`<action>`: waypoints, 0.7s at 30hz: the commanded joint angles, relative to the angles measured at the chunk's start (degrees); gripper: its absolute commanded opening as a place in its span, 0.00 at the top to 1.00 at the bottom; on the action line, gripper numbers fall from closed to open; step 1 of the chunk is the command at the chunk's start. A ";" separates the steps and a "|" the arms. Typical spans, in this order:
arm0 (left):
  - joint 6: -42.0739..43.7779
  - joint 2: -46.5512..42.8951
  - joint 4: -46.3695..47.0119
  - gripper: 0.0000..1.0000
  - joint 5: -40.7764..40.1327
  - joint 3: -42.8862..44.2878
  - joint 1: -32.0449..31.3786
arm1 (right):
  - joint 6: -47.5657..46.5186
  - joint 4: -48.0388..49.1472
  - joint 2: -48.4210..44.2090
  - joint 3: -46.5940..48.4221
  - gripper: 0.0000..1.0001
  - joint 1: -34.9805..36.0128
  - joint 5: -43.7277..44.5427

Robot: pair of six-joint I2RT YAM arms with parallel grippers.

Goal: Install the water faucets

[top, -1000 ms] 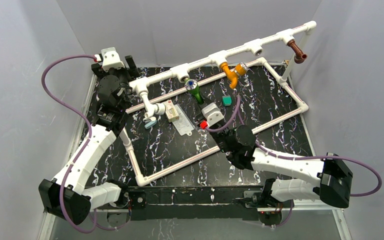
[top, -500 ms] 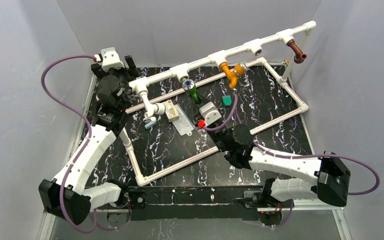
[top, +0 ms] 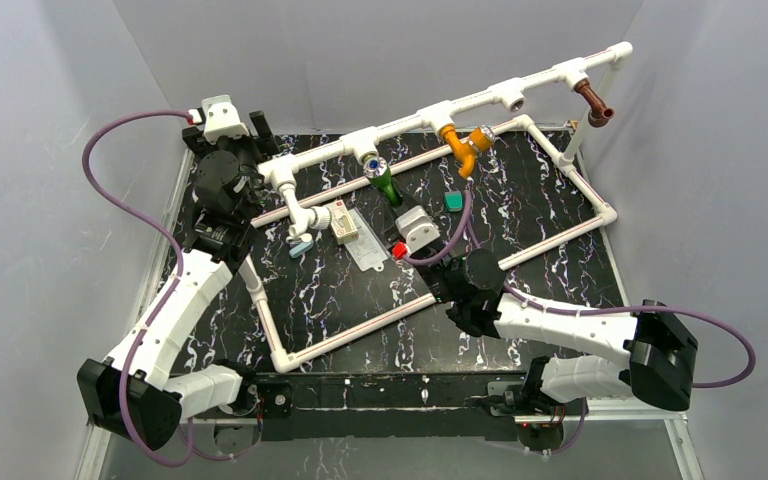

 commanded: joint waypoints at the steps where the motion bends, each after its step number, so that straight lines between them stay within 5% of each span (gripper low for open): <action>1: 0.08 3.76 -17.50 0.25 -0.73 -7.16 0.01 | -2.61 3.73 -0.37 1.95 0.99 -0.17 -1.04; 21: 0.01 3.71 -17.52 0.25 -0.47 -7.15 0.00 | -10.92 -9.15 -0.07 1.59 0.99 -0.30 -5.61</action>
